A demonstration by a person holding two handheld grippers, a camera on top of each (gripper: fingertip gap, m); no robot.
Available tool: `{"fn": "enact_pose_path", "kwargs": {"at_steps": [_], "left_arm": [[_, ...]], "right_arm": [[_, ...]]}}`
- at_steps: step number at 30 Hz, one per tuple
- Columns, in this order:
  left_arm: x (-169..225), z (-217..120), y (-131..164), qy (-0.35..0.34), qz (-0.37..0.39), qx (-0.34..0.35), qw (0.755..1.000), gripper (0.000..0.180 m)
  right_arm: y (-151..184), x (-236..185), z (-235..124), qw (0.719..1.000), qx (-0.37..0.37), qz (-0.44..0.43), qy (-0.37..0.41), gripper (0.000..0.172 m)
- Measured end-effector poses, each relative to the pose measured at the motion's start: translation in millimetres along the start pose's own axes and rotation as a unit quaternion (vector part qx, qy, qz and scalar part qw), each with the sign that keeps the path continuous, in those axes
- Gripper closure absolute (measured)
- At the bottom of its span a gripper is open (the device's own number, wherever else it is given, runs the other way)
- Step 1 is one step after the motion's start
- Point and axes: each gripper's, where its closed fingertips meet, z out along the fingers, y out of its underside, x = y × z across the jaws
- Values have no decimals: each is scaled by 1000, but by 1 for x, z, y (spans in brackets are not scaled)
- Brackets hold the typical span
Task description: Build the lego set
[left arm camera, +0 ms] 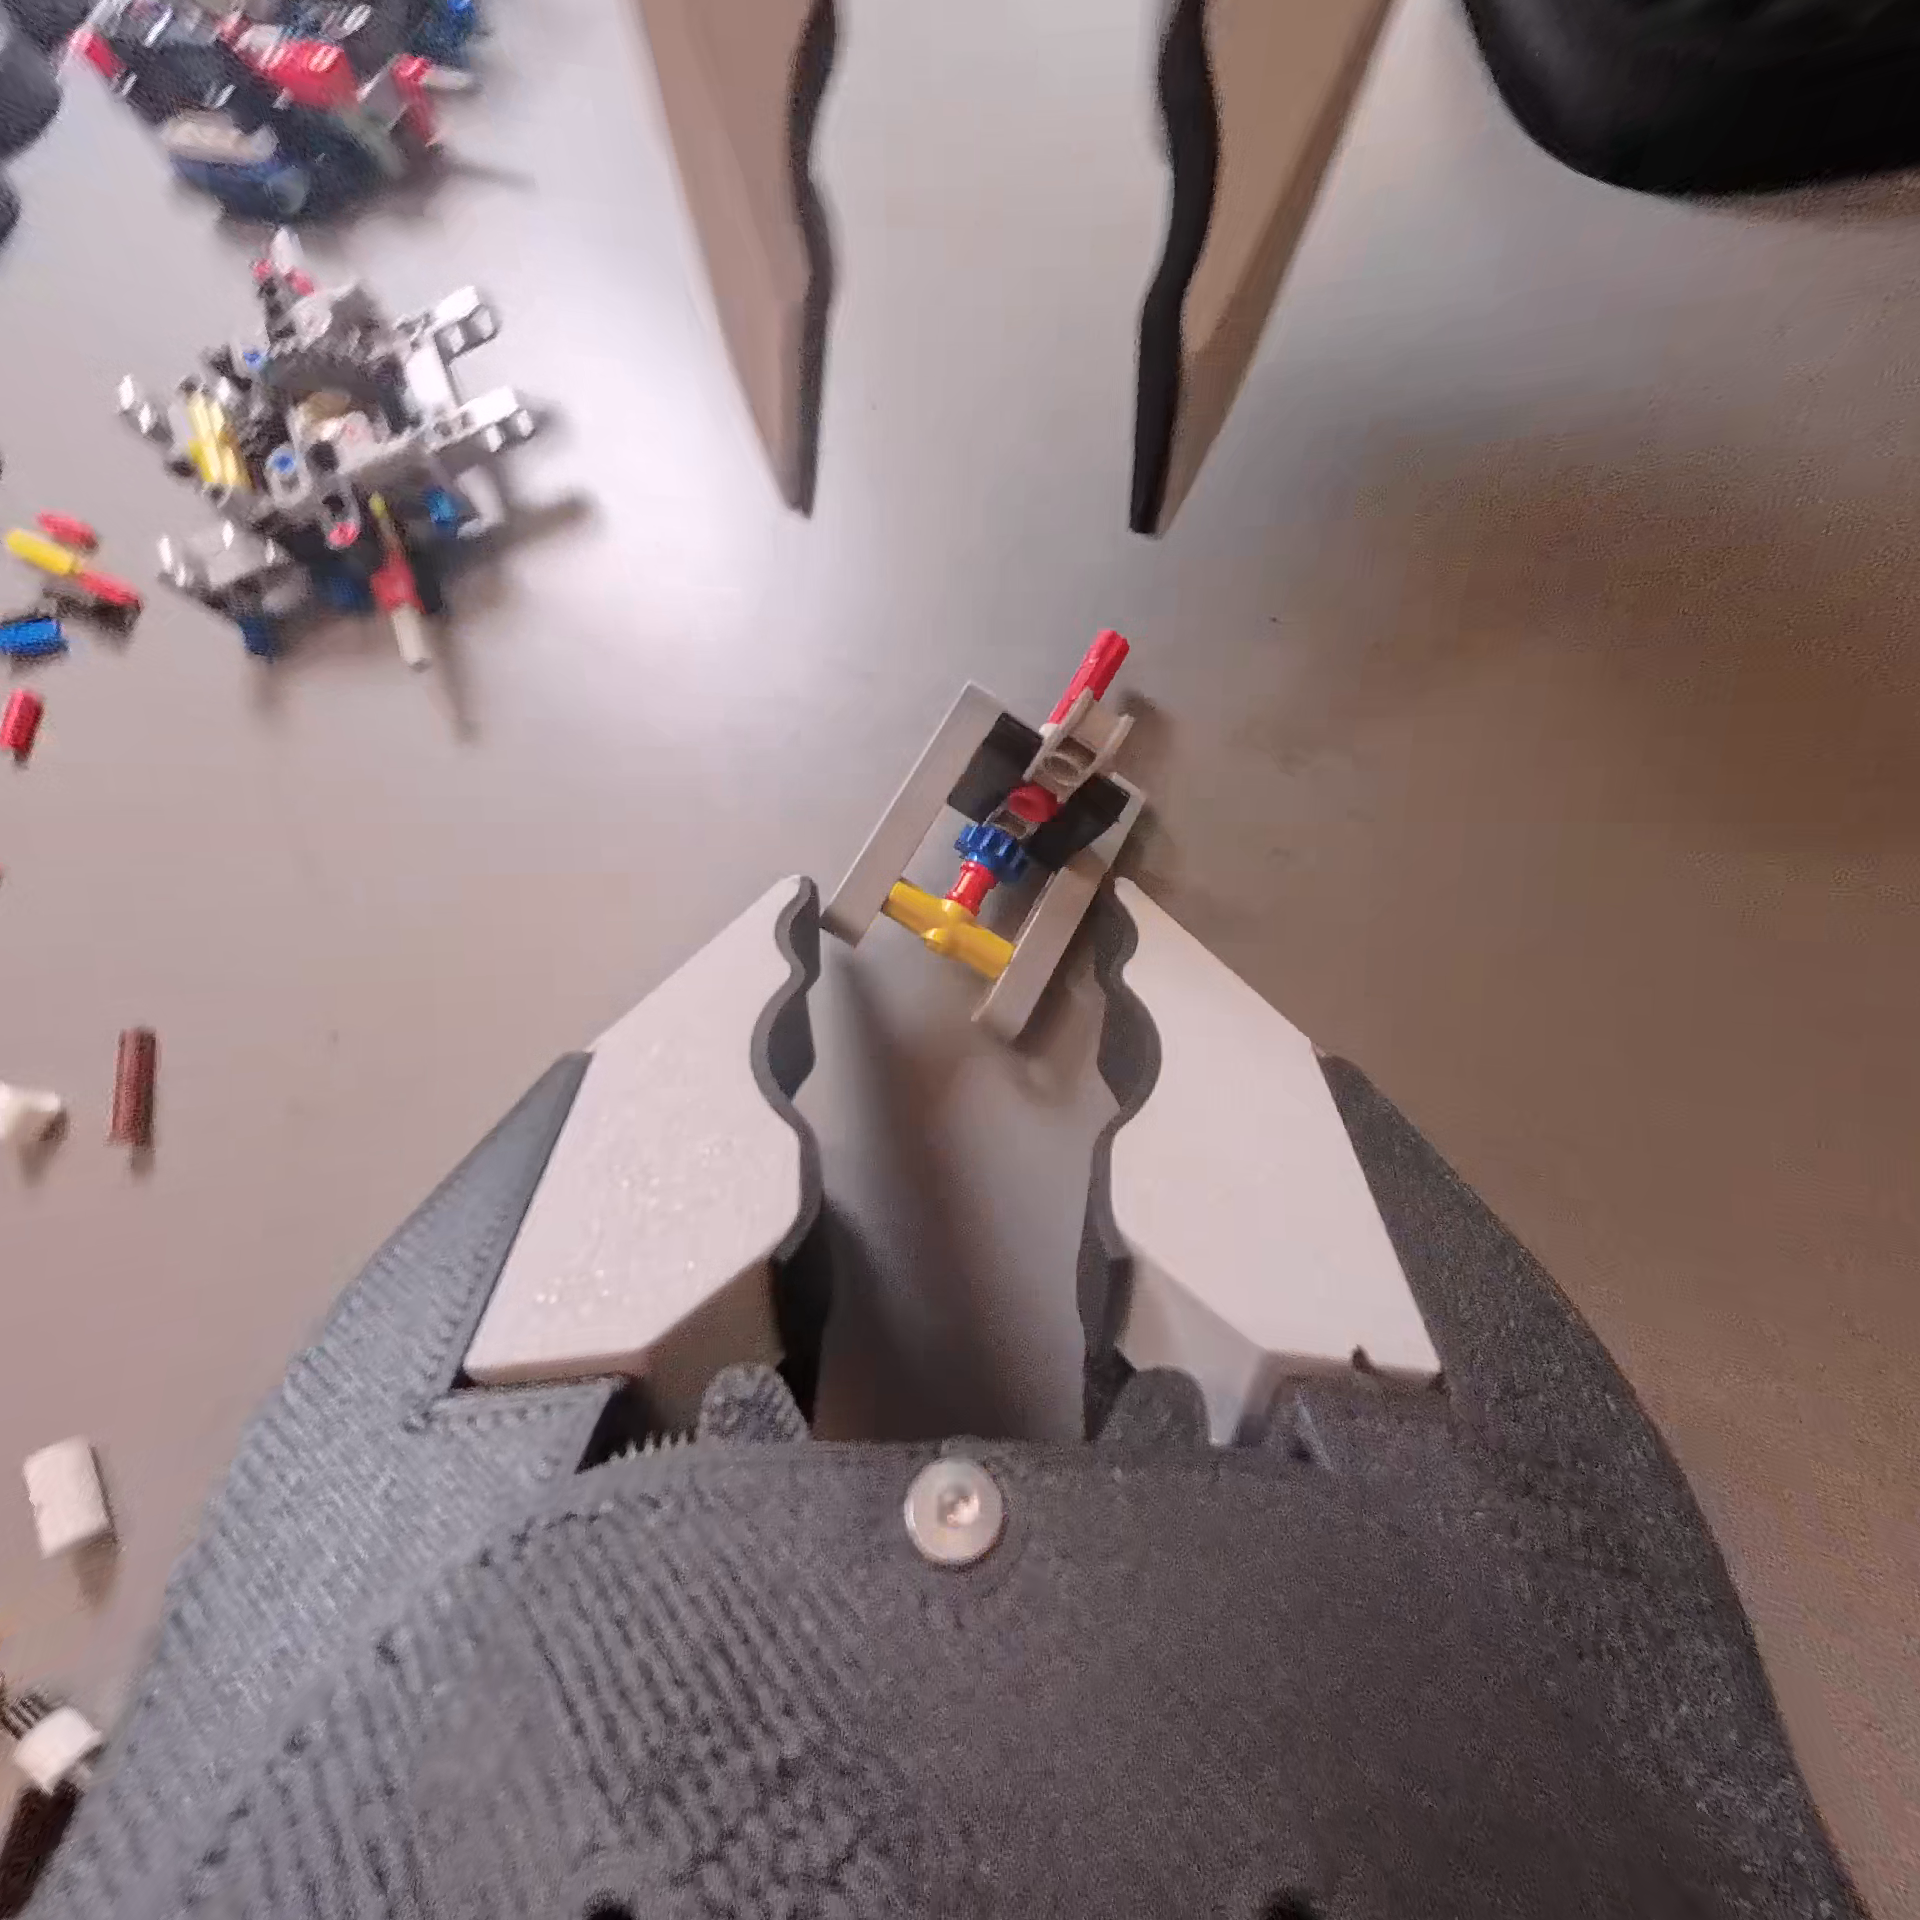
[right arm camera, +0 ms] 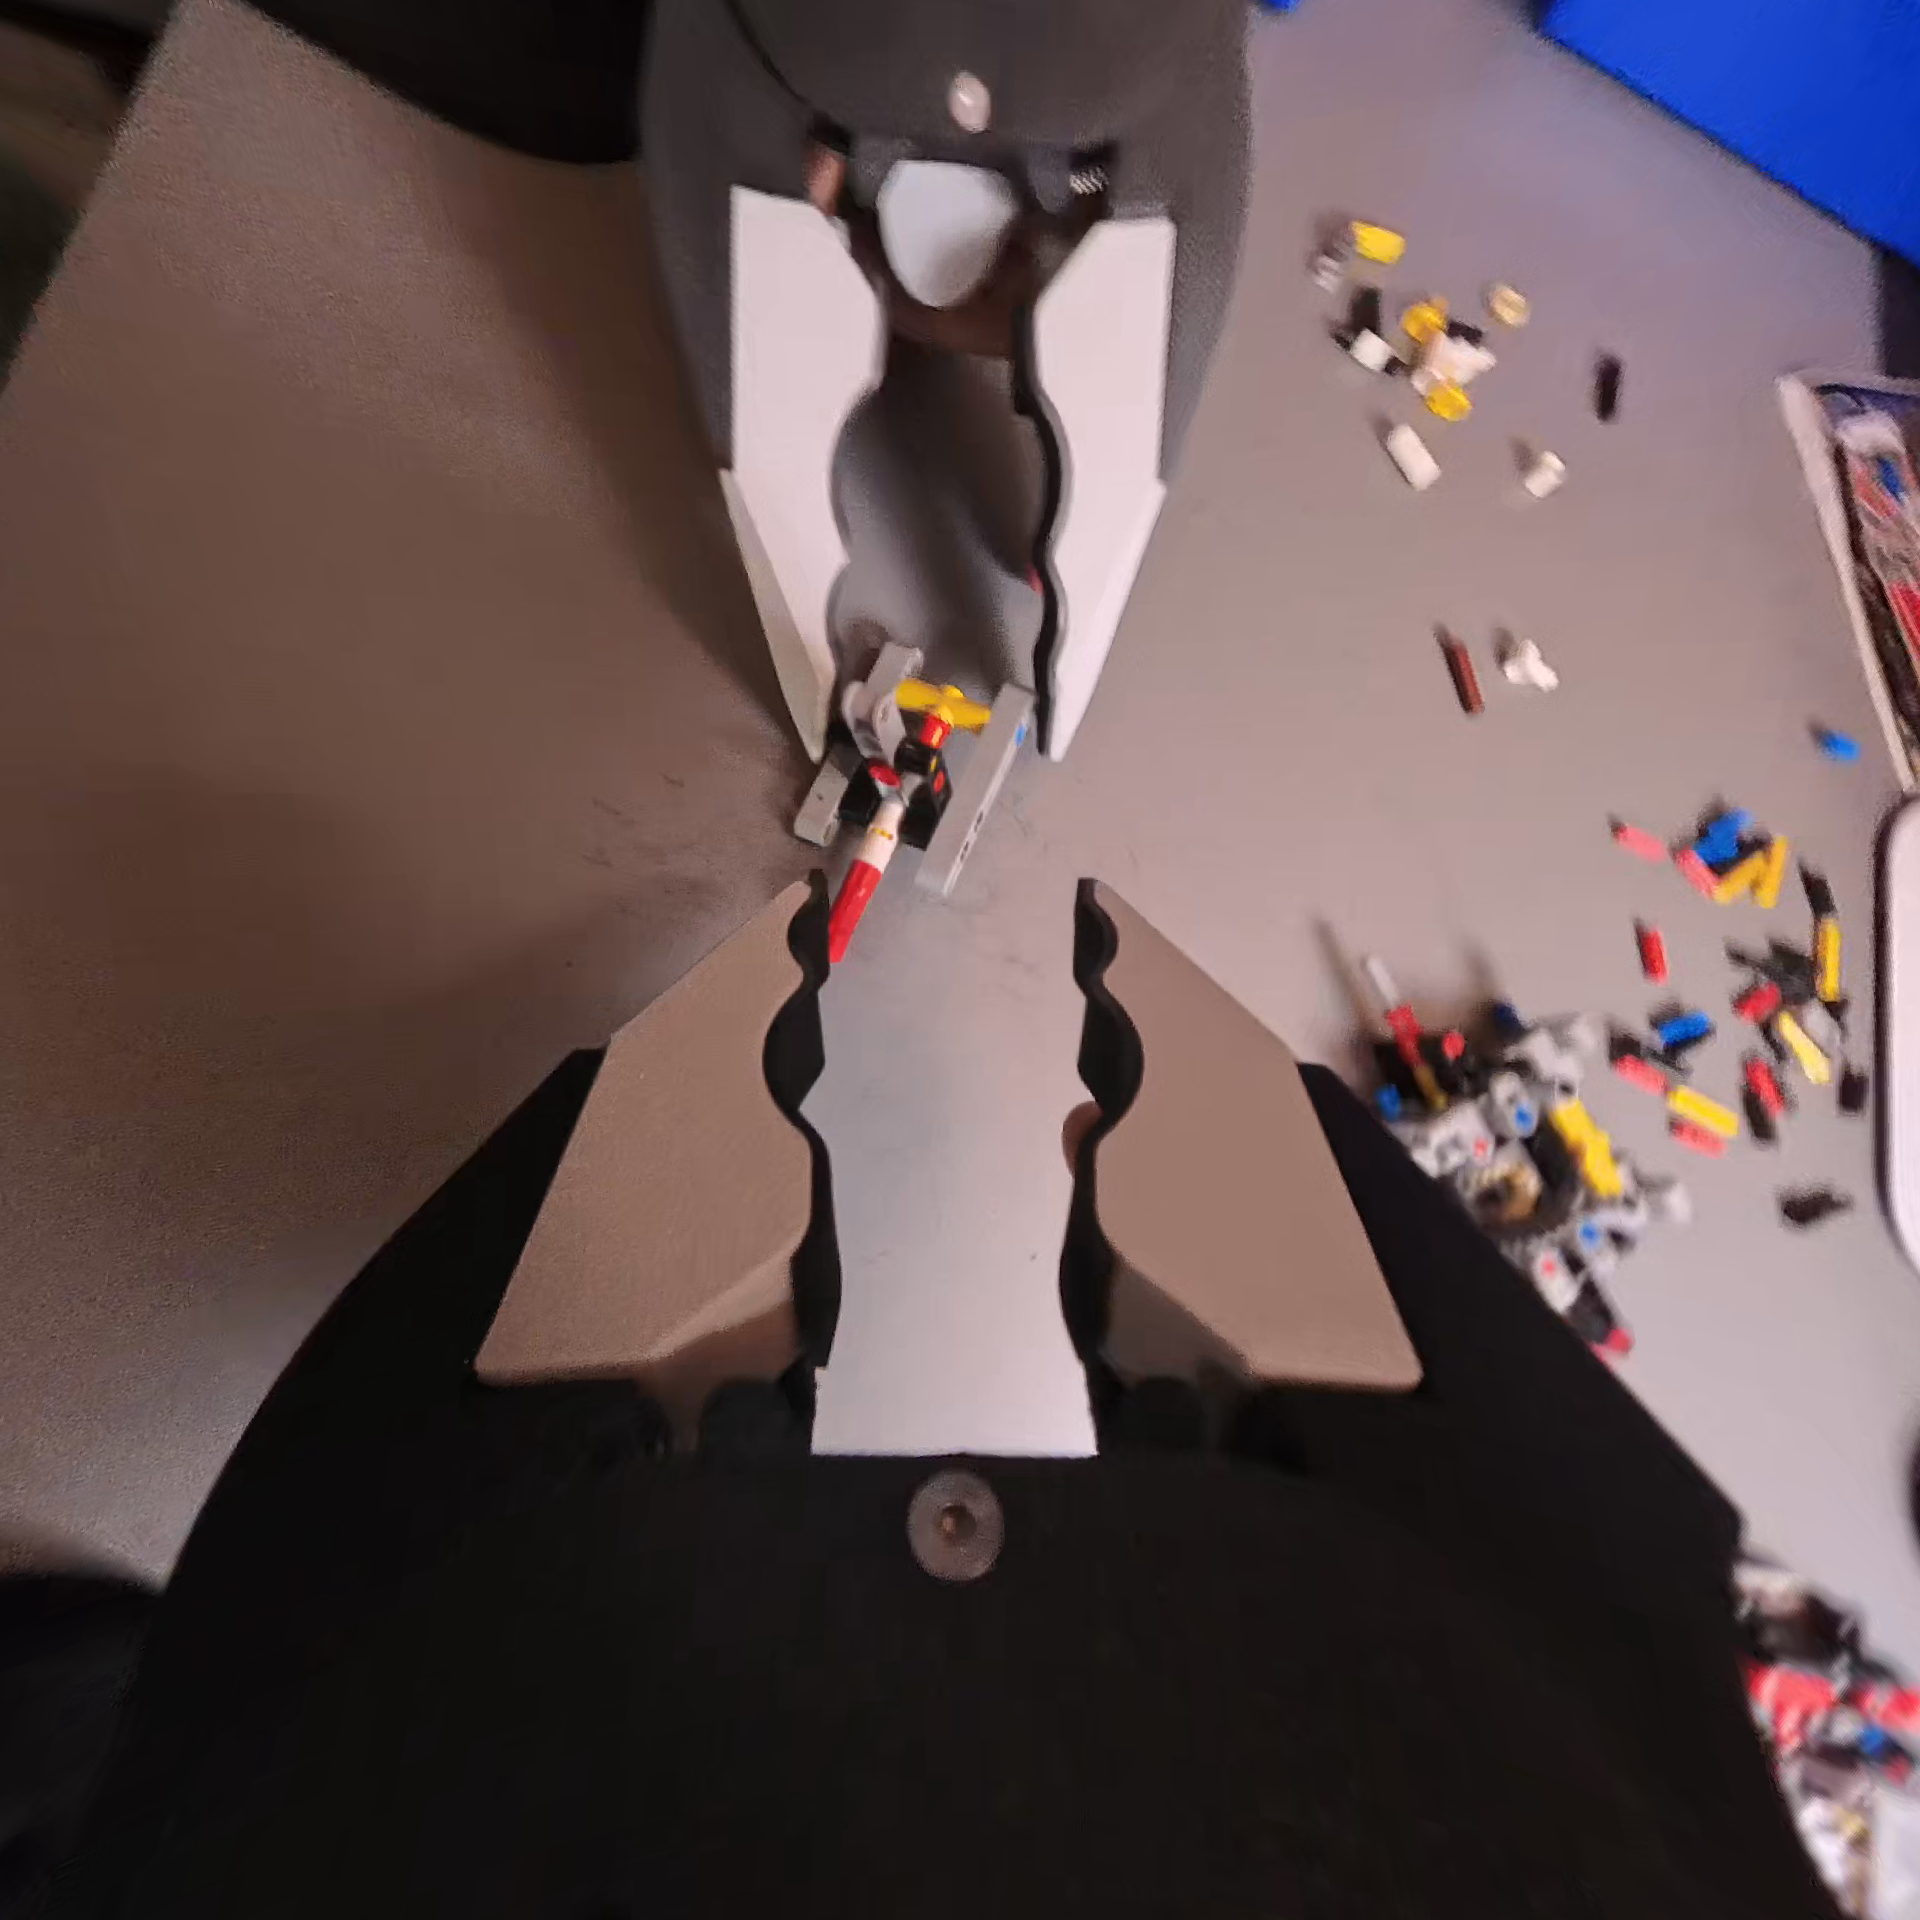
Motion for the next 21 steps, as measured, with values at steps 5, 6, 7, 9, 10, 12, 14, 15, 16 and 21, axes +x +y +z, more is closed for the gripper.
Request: {"fn": "enact_pose_path", "kwargs": {"at_steps": [5,6,7,9,10,12,14,15,16,21], "left_arm": [[-3,4,-1,-17,-55,-7,998,128],[-2,4,-2,-17,-50,-6,999,127],[0,4,-2,-13,-45,-4,999,128],[3,2,-1,-2,-30,-3,1000,126],[5,1,-1,5,-19,-3,1000,125],[9,-1,0,15,8,0,1000,125],[9,-2,-1,15,28,7,999,126],[9,-2,-2,16,35,11,999,125],[10,-2,-2,20,38,14,999,125],[9,0,-2,34,18,20,999,138]], "right_arm": [[18,-14,18,995,12,88,50,126],[20,-15,22,994,3,90,57,126],[24,-14,25,994,-15,89,64,128],[28,-13,27,994,-35,83,62,133],[27,-15,27,995,-31,84,51,139],[25,-15,27,996,-22,82,41,145],[28,-11,27,995,-23,80,46,152],[29,-12,28,996,-22,78,44,156],[31,-10,28,996,-22,77,46,162],[34,-4,27,995,-14,77,57,165]]}}
